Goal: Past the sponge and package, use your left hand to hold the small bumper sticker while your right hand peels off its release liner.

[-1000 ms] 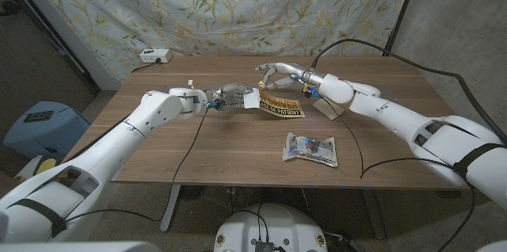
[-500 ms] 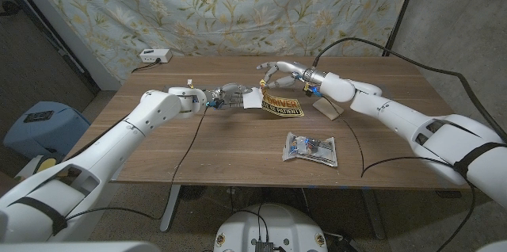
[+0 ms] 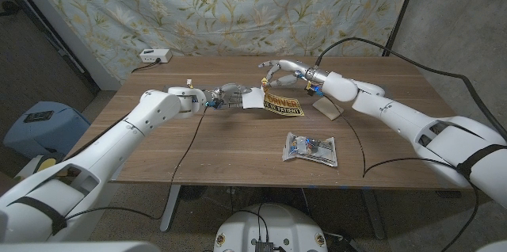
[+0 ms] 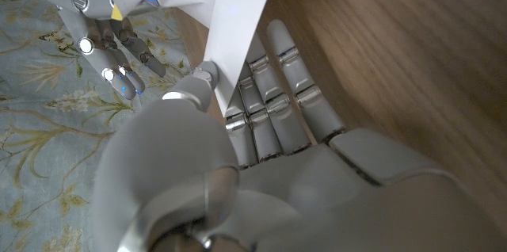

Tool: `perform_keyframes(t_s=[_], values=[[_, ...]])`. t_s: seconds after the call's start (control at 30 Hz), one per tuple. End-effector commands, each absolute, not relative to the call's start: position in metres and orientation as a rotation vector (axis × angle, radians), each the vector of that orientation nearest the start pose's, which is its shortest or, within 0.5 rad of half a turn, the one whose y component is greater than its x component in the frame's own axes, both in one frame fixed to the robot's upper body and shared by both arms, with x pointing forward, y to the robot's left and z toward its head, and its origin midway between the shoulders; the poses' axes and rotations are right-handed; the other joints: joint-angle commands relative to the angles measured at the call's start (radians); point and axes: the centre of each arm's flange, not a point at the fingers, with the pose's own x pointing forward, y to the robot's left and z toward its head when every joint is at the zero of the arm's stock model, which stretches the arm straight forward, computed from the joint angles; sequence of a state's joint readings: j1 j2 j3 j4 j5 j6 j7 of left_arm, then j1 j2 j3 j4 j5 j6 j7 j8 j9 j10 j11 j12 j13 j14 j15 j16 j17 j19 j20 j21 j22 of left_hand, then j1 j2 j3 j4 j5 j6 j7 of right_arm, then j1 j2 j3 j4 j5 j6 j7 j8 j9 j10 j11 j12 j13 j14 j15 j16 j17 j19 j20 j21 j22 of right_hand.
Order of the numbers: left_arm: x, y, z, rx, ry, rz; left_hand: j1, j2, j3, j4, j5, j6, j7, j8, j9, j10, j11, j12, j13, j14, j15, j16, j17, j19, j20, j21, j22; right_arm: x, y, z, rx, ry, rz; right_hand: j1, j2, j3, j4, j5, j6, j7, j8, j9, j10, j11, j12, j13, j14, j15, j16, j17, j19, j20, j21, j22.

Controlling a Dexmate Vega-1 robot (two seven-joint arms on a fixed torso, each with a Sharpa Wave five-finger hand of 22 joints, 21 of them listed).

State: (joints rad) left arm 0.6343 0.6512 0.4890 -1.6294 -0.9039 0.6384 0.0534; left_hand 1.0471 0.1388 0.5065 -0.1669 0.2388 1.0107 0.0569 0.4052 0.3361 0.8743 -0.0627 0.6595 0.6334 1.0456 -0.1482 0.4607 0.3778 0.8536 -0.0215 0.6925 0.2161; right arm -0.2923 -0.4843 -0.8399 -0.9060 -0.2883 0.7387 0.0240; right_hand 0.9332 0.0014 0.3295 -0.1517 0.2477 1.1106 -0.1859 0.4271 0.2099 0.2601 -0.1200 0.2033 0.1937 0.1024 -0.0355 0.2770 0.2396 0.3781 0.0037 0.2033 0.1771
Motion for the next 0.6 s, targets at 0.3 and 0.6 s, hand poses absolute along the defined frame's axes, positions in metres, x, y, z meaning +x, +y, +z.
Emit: perform_keyframes(t_s=[0.3,0.6], values=[[0.6429,0.224,0.0161,0.107,0.009,-0.384,0.01,-0.007,0.01,0.001,-0.003,0.006,-0.001,0.008,0.001,0.022,-0.015,-0.008,0.003,0.011,0.002,-0.007,0.007,-0.006,-0.002,0.016,0.0,0.6507,-0.1415,0.0734,-1.106,-1.007,0.585,0.007,-0.003,-0.004,0.002,0.01,0.0,-0.007,0.011,0.007,0.004,0.002,-0.002,0.001,-0.001,0.008,-0.004,0.003,0.001,0.01,-0.001,0.0],[0.6446,0.2247,0.0174,0.112,0.01,-0.379,0.008,-0.009,0.013,0.001,-0.004,0.003,-0.003,0.008,0.001,0.022,-0.016,-0.011,0.007,0.014,0.001,-0.011,0.01,-0.01,-0.002,0.024,-0.001,0.649,-0.1429,0.0749,-1.076,-0.996,0.61,0.006,-0.004,-0.005,0.002,0.013,0.004,-0.01,0.012,0.006,0.003,0.004,-0.003,0.001,-0.004,0.01,-0.006,0.003,0.0,0.013,-0.001,0.0]])
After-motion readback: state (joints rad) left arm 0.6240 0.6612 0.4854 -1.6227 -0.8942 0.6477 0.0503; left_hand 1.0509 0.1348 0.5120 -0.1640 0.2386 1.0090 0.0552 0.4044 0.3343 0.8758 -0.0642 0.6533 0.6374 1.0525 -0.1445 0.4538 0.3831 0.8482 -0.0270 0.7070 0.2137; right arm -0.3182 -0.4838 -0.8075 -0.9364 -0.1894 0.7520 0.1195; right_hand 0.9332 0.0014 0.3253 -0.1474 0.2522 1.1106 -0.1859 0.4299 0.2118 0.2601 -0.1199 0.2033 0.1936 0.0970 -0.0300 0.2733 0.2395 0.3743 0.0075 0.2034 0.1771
